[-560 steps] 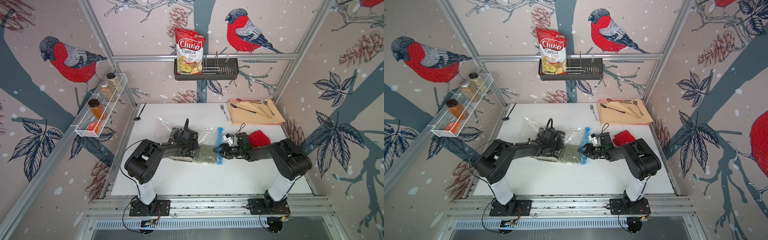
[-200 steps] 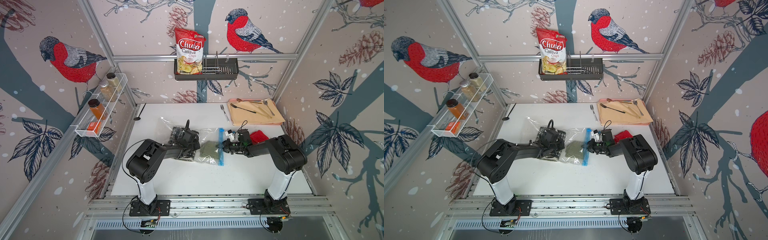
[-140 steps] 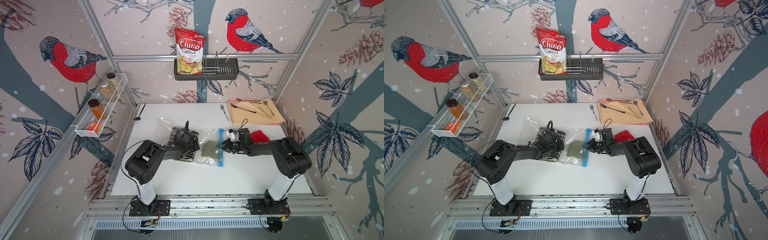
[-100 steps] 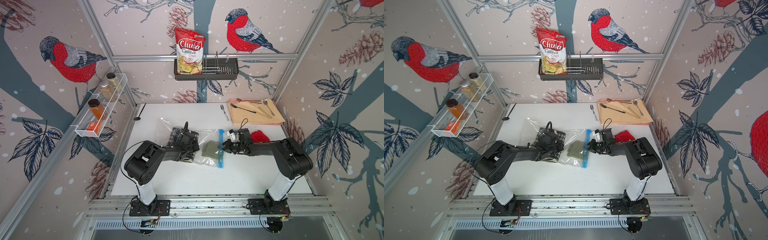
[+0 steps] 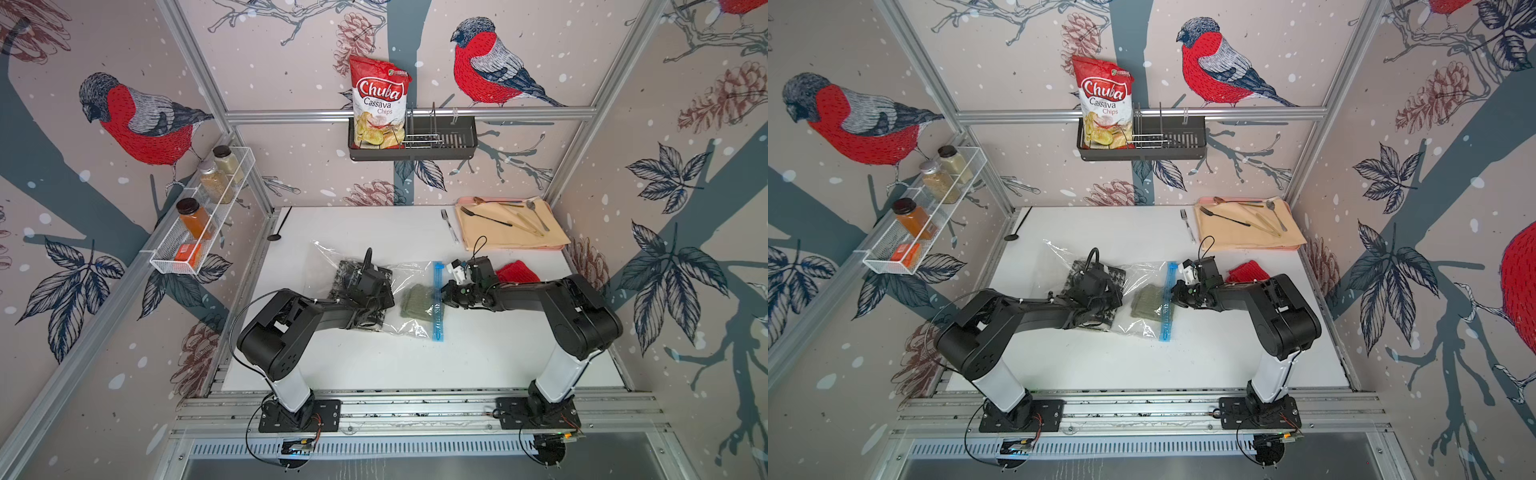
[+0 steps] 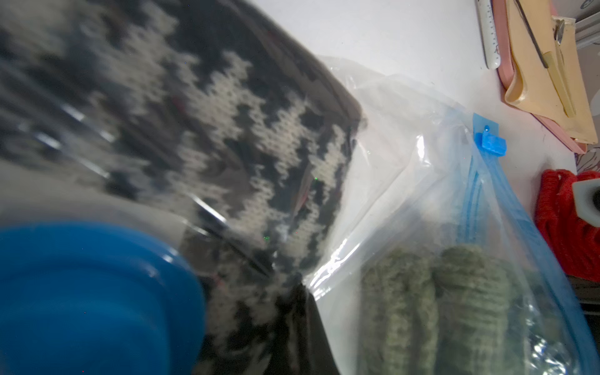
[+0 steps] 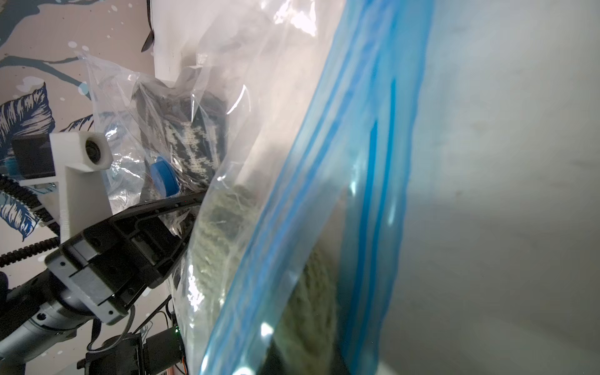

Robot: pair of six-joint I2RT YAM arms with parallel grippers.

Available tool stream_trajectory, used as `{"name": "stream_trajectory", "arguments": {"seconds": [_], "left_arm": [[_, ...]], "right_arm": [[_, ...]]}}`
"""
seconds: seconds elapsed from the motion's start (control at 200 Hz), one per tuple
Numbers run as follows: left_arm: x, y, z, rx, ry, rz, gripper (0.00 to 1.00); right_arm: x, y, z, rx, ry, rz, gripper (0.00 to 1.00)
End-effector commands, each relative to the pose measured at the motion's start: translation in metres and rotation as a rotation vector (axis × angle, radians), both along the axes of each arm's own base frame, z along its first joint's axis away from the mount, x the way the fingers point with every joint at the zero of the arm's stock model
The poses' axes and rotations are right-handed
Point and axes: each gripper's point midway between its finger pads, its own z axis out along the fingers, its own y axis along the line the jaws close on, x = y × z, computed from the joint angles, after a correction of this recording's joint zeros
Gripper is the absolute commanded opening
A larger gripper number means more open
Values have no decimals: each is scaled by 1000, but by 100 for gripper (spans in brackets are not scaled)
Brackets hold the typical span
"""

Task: Take the scarf out of the vacuum bag
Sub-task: Take out the scarf from the vacuum bag.

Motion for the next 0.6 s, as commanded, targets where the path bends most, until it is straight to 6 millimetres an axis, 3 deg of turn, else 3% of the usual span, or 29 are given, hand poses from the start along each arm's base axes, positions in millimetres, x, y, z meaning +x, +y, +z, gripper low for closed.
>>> {"name": "stream_trajectory", "arguments": {"seconds": [0.0, 0.19, 0.595], "left_arm": [[-12, 21, -13, 90, 52, 38, 0], [-15, 28, -8, 102, 32, 57, 0], [-16, 25, -10, 84, 38, 49, 0]], "right_arm": [[1, 7, 0, -5, -19, 14, 0], [1, 11, 1, -18, -29, 16, 0], [9, -25, -1, -126, -44, -74, 0]]}}
